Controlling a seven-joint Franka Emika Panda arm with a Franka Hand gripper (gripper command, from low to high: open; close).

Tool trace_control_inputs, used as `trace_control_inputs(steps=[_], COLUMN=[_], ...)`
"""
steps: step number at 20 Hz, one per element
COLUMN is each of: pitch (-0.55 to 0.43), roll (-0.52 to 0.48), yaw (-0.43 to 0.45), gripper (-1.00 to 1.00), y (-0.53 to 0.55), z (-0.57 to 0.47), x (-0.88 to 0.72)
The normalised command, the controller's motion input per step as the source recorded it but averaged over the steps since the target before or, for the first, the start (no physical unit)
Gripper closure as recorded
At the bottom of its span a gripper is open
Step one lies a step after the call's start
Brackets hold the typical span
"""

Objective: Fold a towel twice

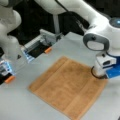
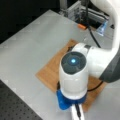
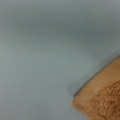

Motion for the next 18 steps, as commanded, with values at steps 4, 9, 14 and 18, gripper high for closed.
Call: trace_control_inputs(steps=[4, 9, 14, 18], pitch=[0.335, 0.245, 0.089, -0.079], roll=[-0.426, -0.425, -0.402, -0.375], yaw=[-0.005, -0.026, -0.014, 0.020], gripper=[-1.00, -1.00, -1.00, -1.00], y=[0.12, 0.19, 0.18, 0.02], z=[-0.10, -0.08, -0.08, -0.18], x=[-0.11, -0.22, -0.14, -0.02])
